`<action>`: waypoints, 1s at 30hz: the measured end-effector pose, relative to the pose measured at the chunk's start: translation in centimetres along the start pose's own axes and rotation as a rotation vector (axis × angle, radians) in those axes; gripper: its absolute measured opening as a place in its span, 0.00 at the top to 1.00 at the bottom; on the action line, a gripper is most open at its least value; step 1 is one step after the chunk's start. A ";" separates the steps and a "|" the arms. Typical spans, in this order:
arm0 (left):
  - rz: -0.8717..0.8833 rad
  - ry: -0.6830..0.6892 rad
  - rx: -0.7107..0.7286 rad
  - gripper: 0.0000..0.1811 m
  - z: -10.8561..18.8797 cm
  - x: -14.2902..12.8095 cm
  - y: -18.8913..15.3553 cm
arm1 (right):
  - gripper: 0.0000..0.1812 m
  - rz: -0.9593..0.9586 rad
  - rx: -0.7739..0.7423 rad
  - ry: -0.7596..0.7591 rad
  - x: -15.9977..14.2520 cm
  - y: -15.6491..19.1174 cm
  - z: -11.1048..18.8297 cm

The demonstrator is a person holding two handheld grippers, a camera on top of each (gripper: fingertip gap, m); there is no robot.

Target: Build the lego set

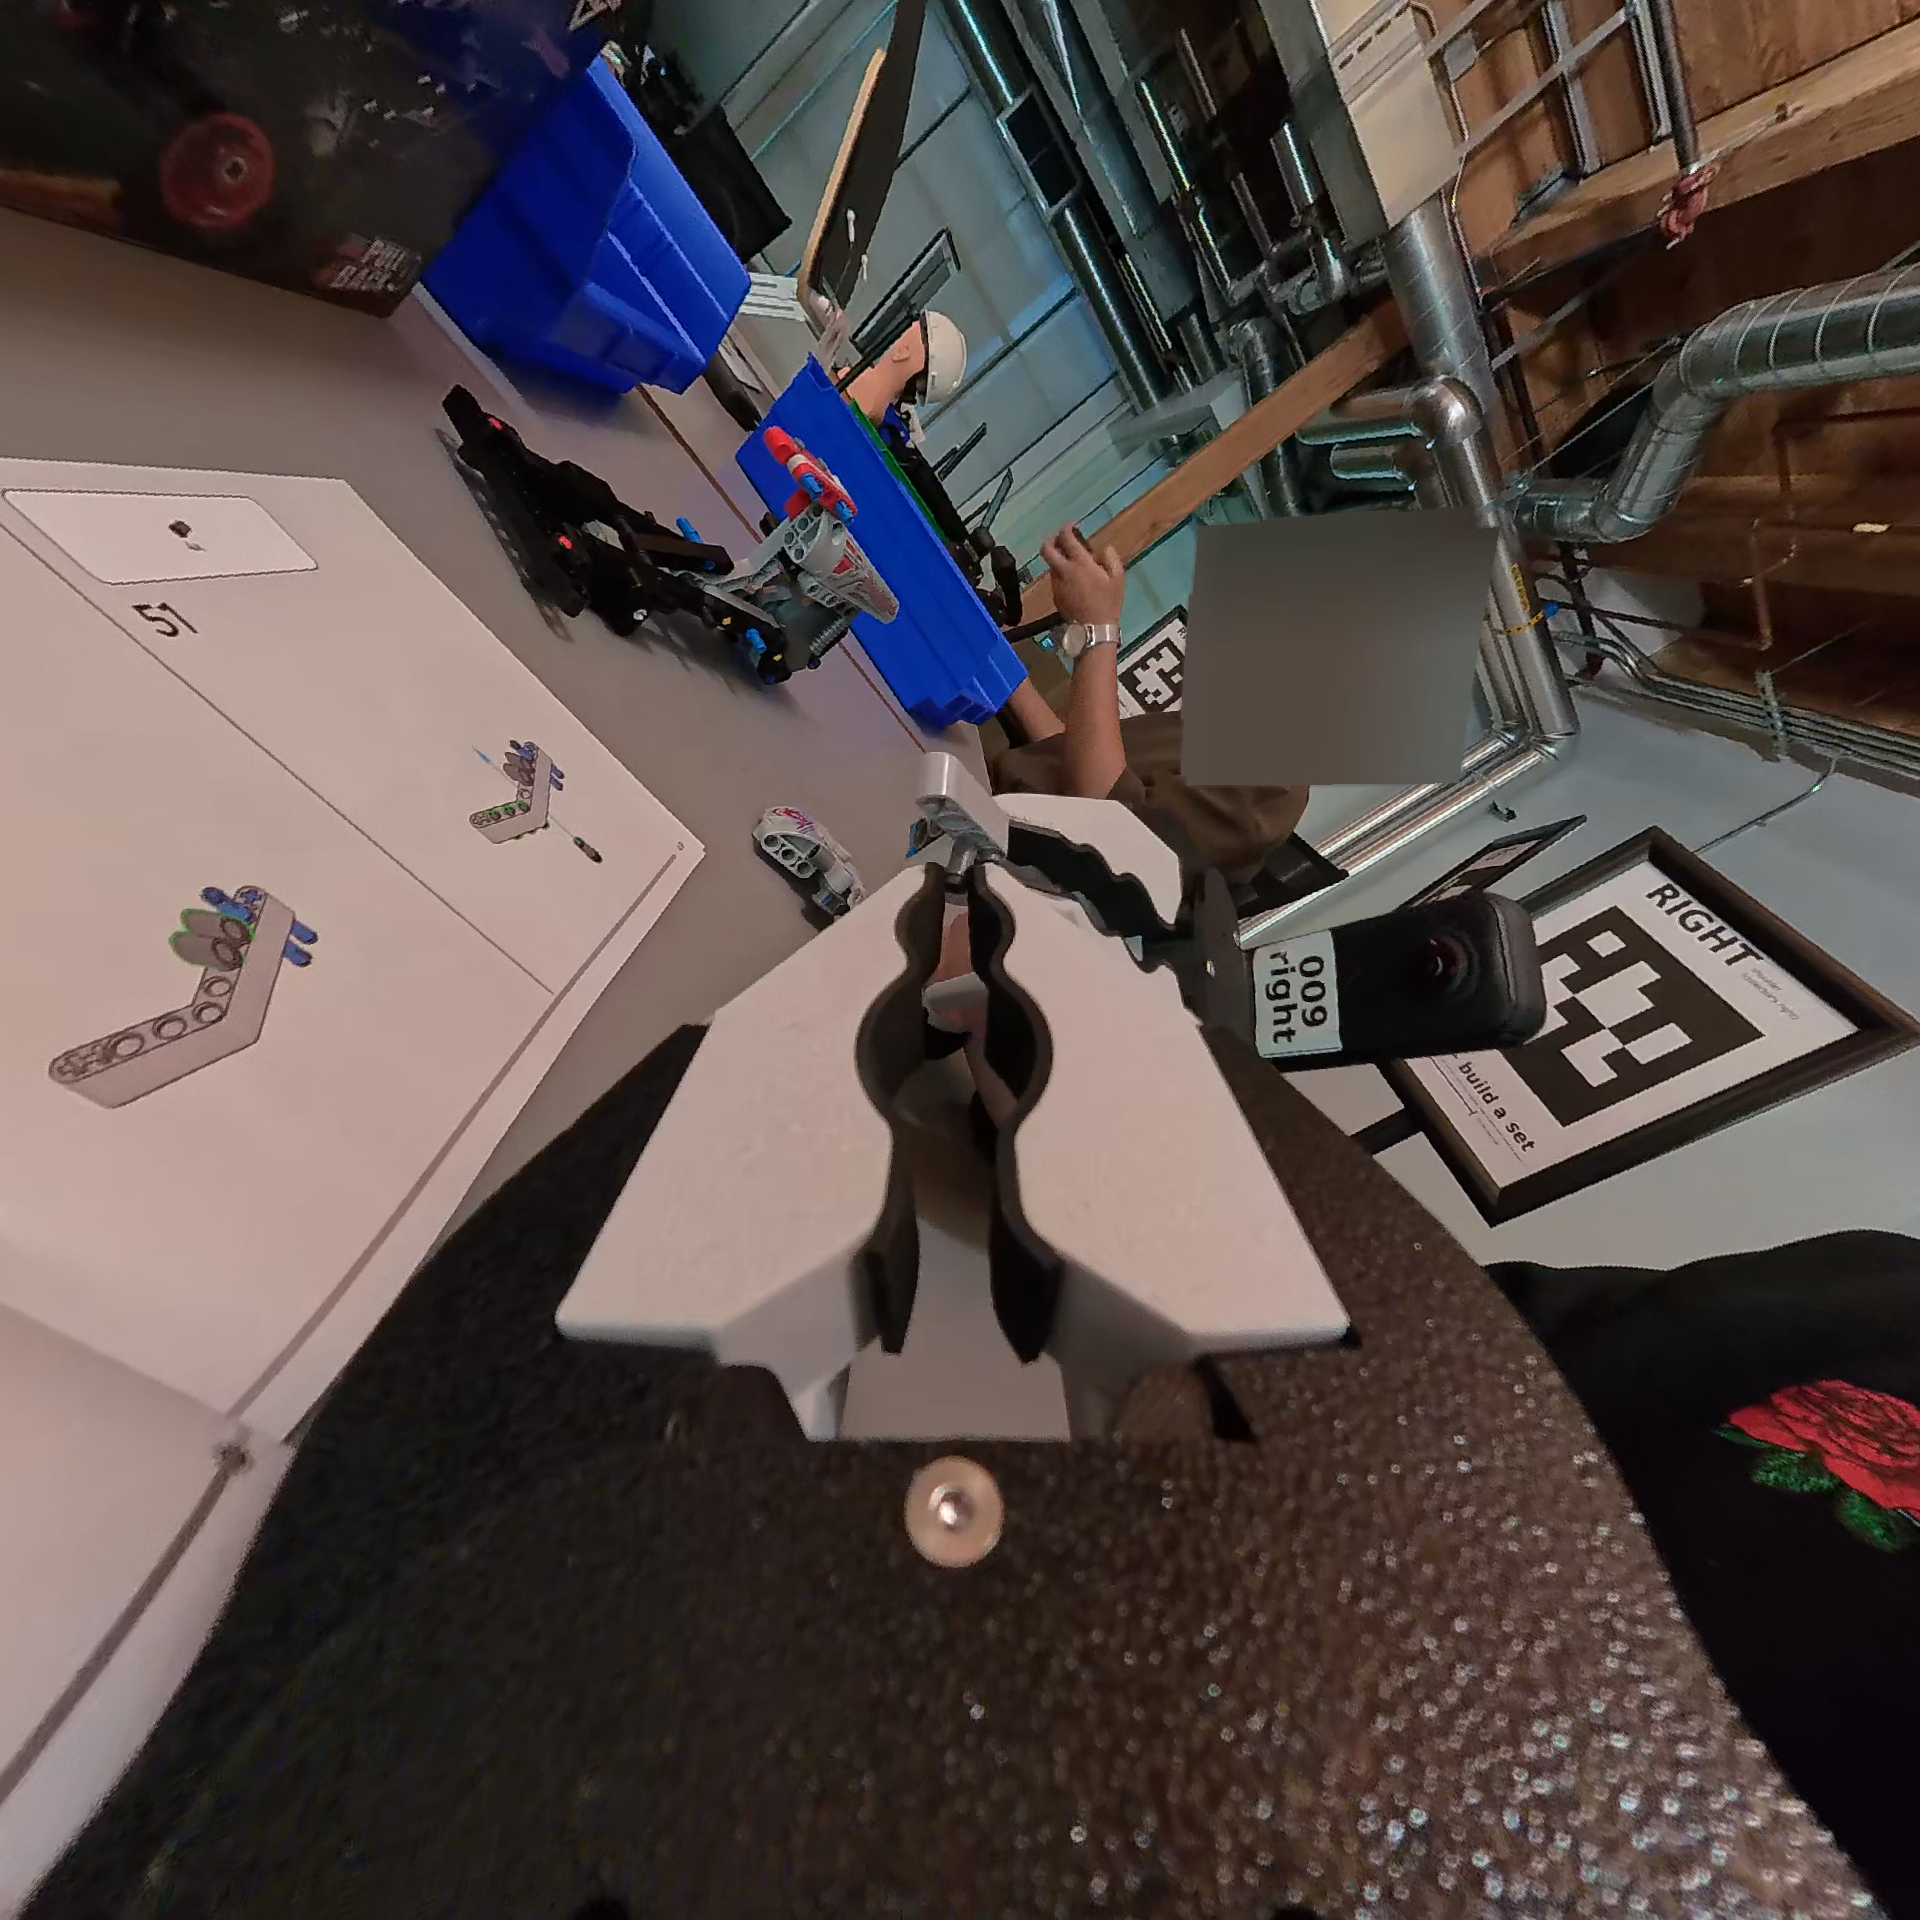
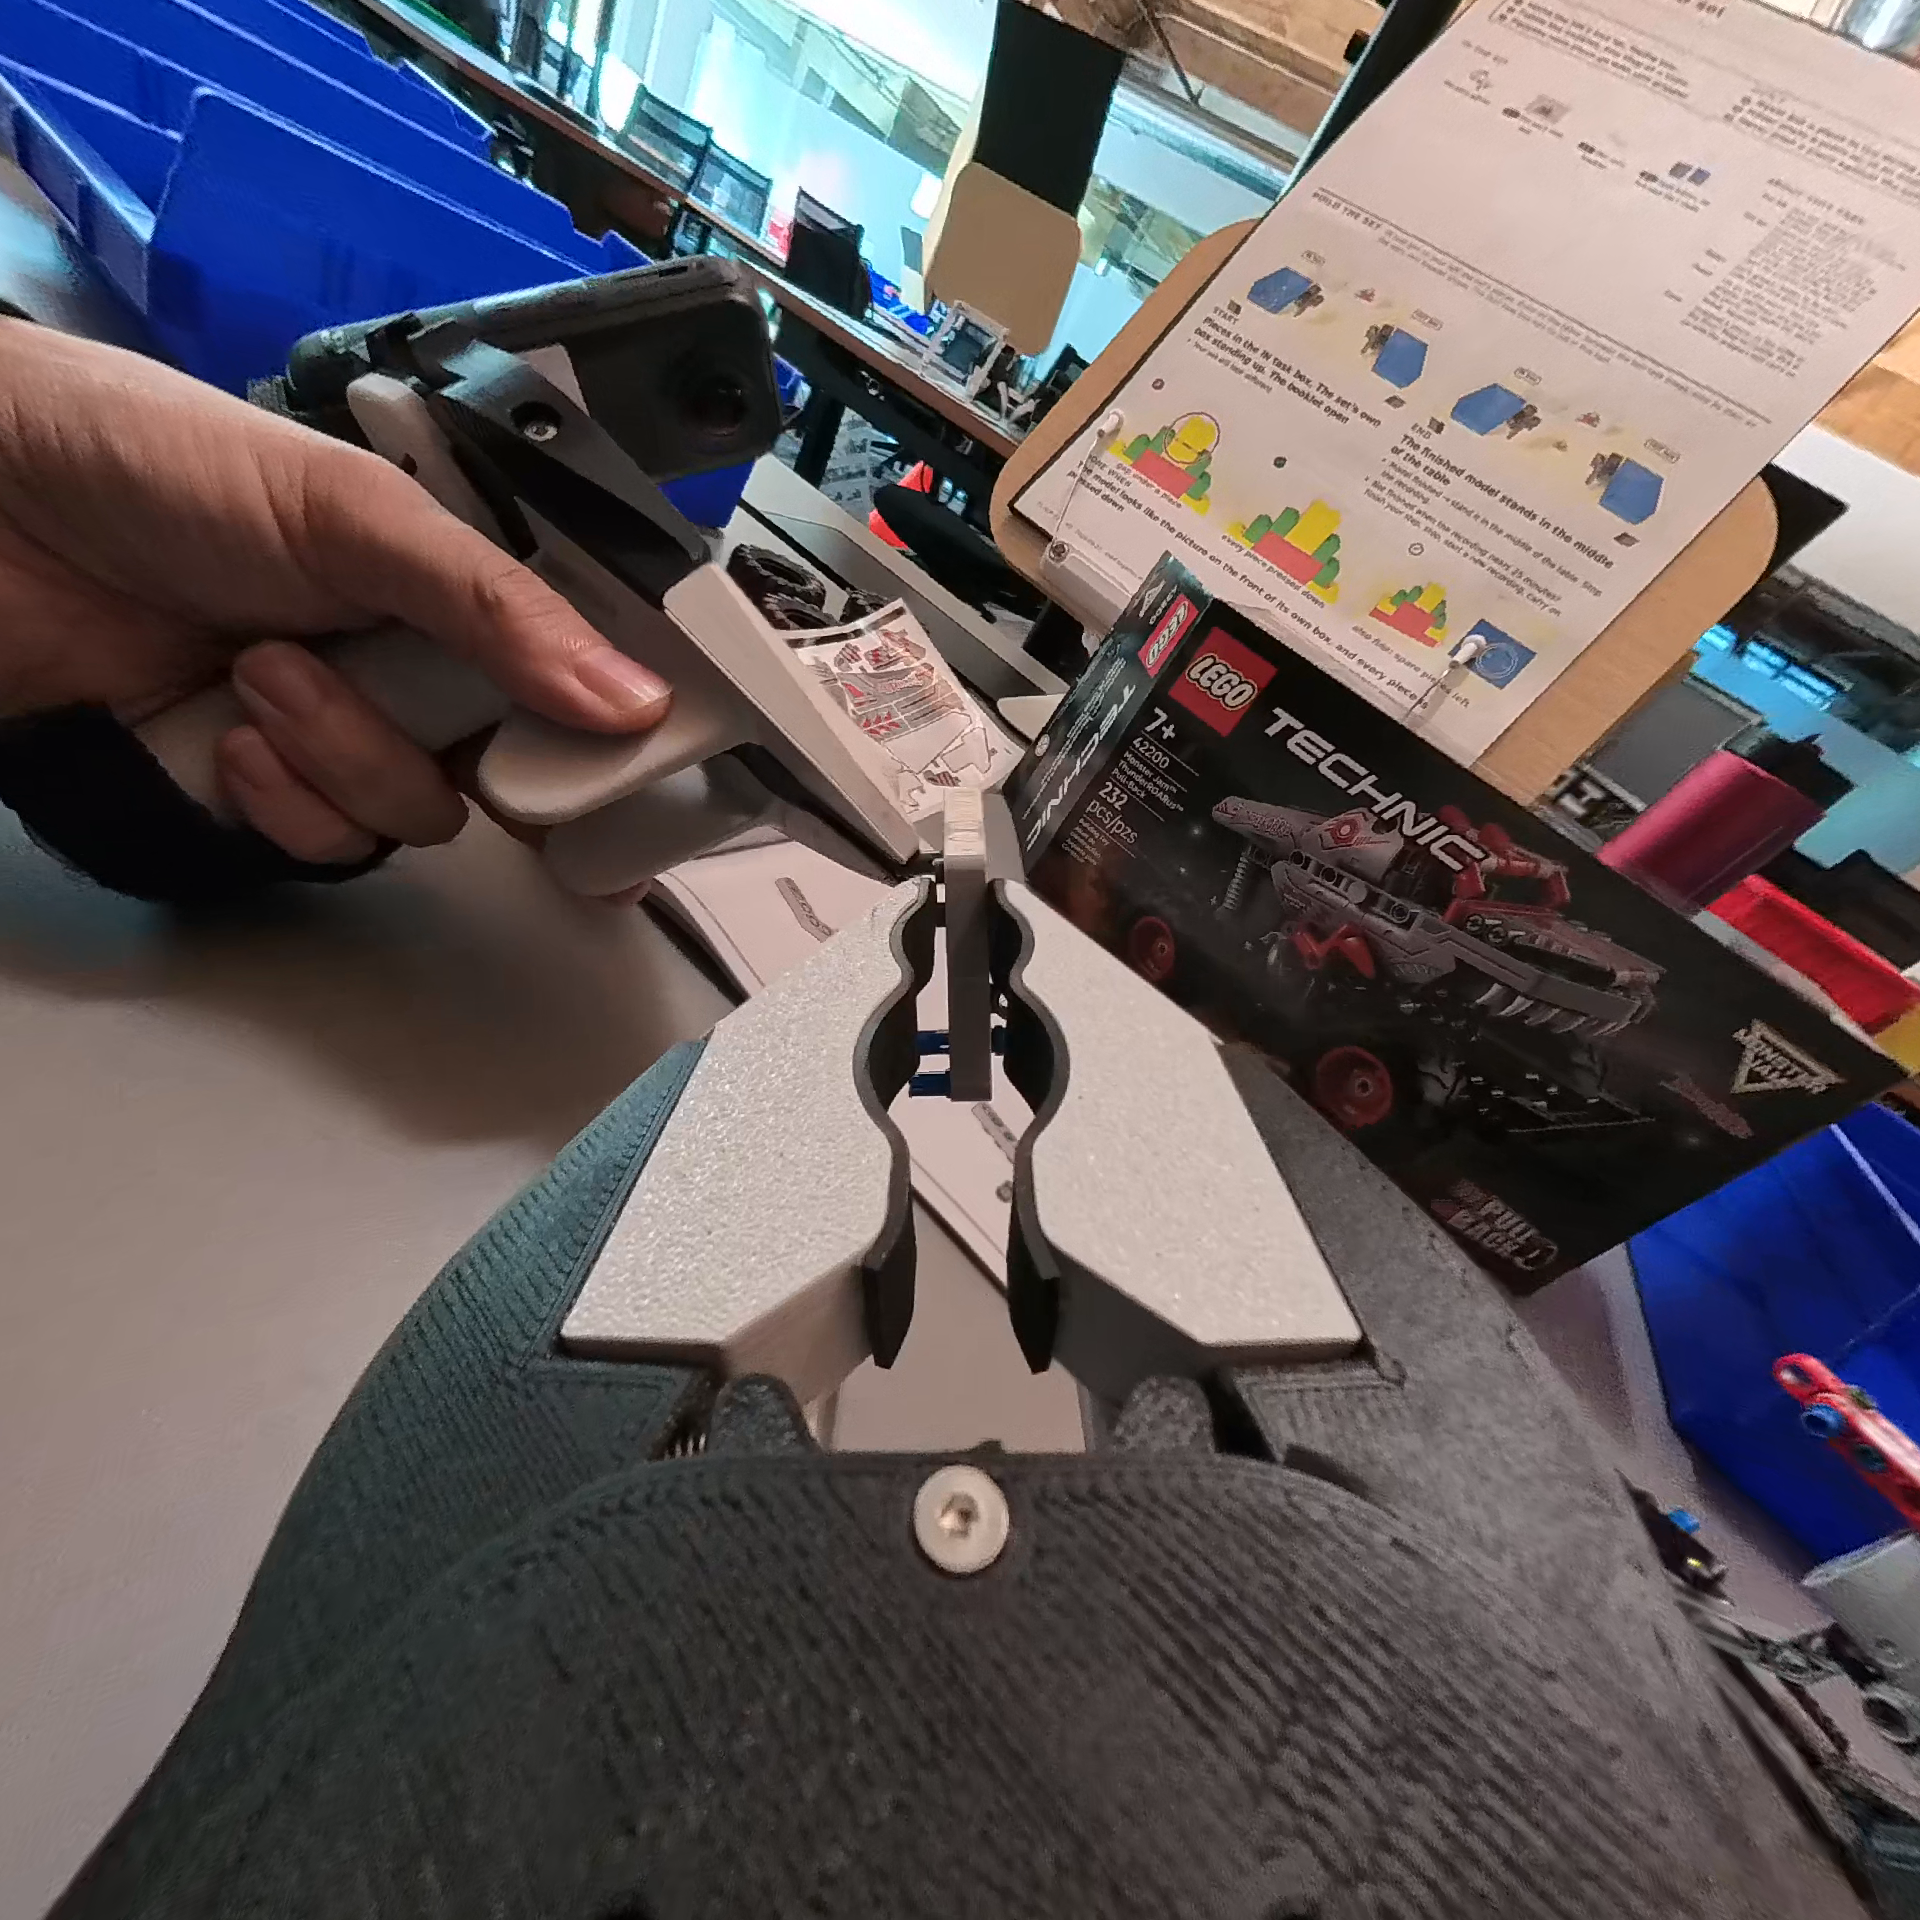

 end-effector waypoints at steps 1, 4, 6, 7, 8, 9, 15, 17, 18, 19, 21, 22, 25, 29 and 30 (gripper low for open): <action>-0.002 -0.002 0.002 0.98 0.0 0.0 0.0 | 0.96 -0.017 0.005 -0.001 0.0 0.0 0.0; -0.002 -0.004 0.001 0.98 0.0 0.0 0.0 | 0.96 -0.051 0.014 -0.006 -0.1 -0.1 0.0; 0.001 -0.007 0.000 0.98 0.1 0.1 0.0 | 0.96 -0.059 0.015 -0.004 -0.1 -0.2 0.0; 0.003 -0.008 -0.002 0.98 0.1 0.1 0.0 | 0.96 -0.059 0.015 -0.004 -0.1 -0.2 0.0; 0.004 -0.010 -0.007 0.98 0.1 0.1 0.0 | 0.96 -0.056 0.019 0.000 -0.1 -0.1 0.0; 0.005 -0.006 -0.007 0.98 0.1 0.1 0.0 | 0.96 -0.051 0.022 0.004 -0.1 -0.1 0.0; 0.001 -0.010 0.000 0.98 0.1 0.1 0.0 | 0.96 -0.035 0.024 0.002 -0.1 0.0 0.0; -0.021 -0.011 0.021 0.98 0.1 0.0 0.0 | 0.96 -0.008 0.019 0.013 -0.1 0.1 -0.1; -0.049 -0.015 0.039 0.98 0.1 0.0 0.0 | 0.96 0.011 0.011 0.018 -0.1 0.2 -0.2; -0.085 -0.020 0.061 0.98 0.1 0.1 -0.2 | 0.96 0.029 0.000 0.025 0.0 0.3 -0.2; -0.177 -0.028 0.112 0.99 0.1 0.1 -0.7 | 0.96 0.032 -0.013 0.024 0.1 0.3 -0.3; -0.228 -0.027 0.140 0.99 0.1 0.2 -1.0 | 0.96 0.031 -0.011 0.022 0.2 0.3 -0.3; -0.414 -0.008 0.248 0.99 0.0 0.1 -1.8 | 0.96 0.063 -0.018 0.039 0.2 0.3 -0.4; -0.484 0.014 0.283 0.99 0.0 0.2 -2.3 | 0.96 0.197 -0.054 0.066 0.6 0.6 -0.3; -0.441 0.017 0.261 0.99 0.0 0.3 -2.0 | 0.96 0.247 -0.056 0.078 0.6 0.8 -0.3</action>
Point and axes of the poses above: each gripper's, where its closed fingertips meet, z back along the fingers, x out of its top, y = z × x across the jaws, the point moved 9 cm from there along z, back along the fingers, and after that the axes turned 9 degrees about z, right-handed, at the moved point
